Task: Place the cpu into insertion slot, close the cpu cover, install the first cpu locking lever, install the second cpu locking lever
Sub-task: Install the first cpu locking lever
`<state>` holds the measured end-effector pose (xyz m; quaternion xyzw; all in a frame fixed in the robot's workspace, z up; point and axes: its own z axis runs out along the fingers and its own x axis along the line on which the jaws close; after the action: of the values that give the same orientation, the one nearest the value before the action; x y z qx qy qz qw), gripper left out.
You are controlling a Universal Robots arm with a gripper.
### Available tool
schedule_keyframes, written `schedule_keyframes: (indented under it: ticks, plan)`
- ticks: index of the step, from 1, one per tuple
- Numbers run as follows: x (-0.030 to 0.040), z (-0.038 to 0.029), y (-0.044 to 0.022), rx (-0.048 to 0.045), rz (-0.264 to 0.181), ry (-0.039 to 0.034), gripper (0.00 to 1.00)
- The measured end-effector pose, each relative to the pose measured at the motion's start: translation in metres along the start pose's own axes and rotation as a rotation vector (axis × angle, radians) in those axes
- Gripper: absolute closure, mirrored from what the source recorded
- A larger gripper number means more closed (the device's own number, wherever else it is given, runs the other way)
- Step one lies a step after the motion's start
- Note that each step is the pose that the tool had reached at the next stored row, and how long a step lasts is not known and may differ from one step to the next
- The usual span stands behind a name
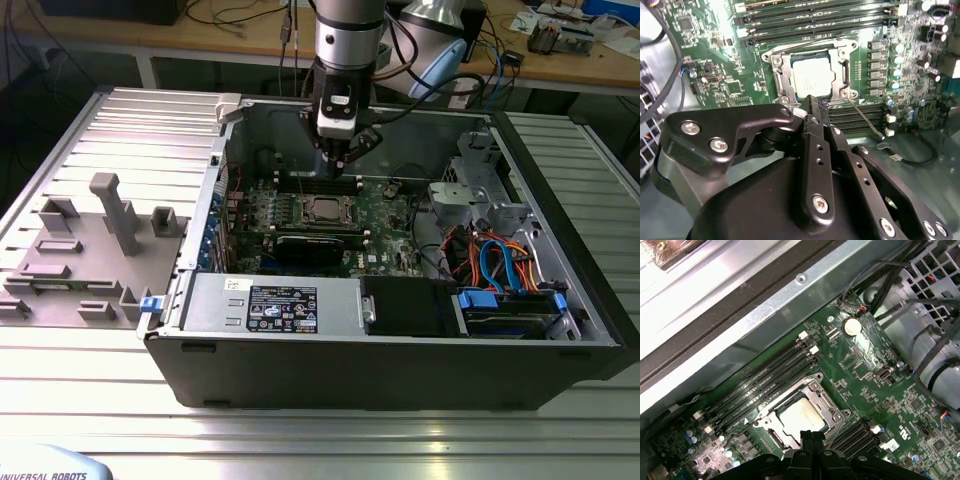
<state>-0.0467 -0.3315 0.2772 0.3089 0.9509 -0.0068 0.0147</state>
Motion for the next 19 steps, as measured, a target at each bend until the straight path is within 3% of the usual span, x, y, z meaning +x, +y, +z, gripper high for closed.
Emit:
schedule_keyframes:
  ticks: [1, 8, 19]
  plan:
    - [0.0000, 0.0000, 0.0000, -0.0012, -0.035, -0.0001, 0.89]
    - [0.0000, 0.0000, 0.0000, -0.0053, -0.164, -0.0007, 0.89]
    - [0.0000, 0.0000, 0.0000, -0.0057, -0.175, -0.0007, 0.89]
